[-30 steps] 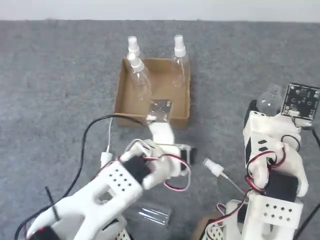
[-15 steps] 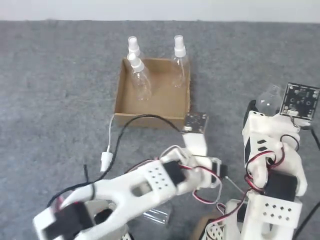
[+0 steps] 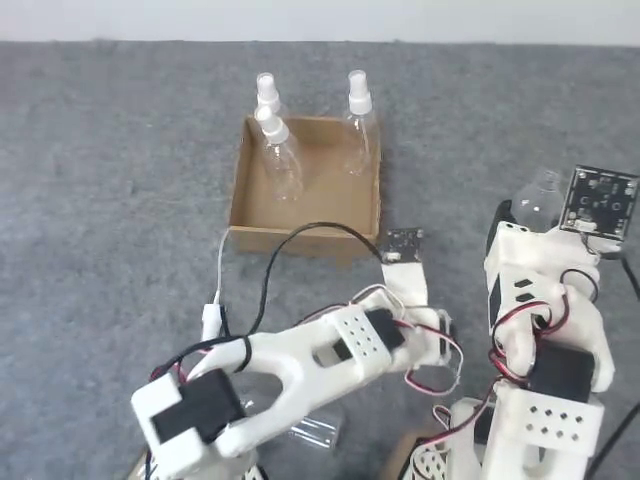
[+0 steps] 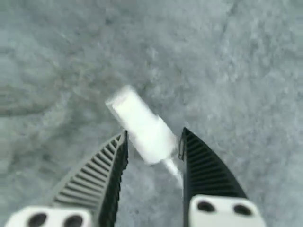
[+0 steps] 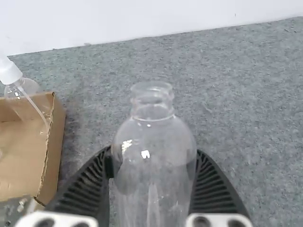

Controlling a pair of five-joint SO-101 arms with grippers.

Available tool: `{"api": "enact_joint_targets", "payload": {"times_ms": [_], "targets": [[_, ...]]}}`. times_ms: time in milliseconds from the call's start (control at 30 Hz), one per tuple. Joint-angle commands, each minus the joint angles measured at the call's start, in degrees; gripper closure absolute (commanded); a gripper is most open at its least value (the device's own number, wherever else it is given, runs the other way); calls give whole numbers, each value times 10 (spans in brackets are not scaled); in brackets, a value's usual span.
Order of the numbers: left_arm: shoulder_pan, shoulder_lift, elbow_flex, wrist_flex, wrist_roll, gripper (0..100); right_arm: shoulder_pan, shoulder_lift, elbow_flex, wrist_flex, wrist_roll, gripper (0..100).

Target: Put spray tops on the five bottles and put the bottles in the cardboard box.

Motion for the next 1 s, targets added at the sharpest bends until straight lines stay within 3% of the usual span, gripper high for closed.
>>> {"api": "enact_joint_targets", "payload": {"times_ms": [0, 167, 433, 667, 833, 967], "targets": [[-15, -8, -31, -15, 9, 860, 7, -15, -6, -17, -3, 925], [-15, 2, -32, -18, 9, 952, 7, -15, -6, -17, -2, 925], [-21, 34, -71, 12, 8, 953, 7, -15, -6, -17, -2, 925], [-24, 116, -190, 150, 9, 804, 7, -15, -6, -17, -1, 925], [-24, 168, -256, 208, 9, 861, 7, -15, -6, -16, -1, 925], [-24, 172, -265, 217, 9, 993, 7, -15, -6, -16, -1, 925]]}}
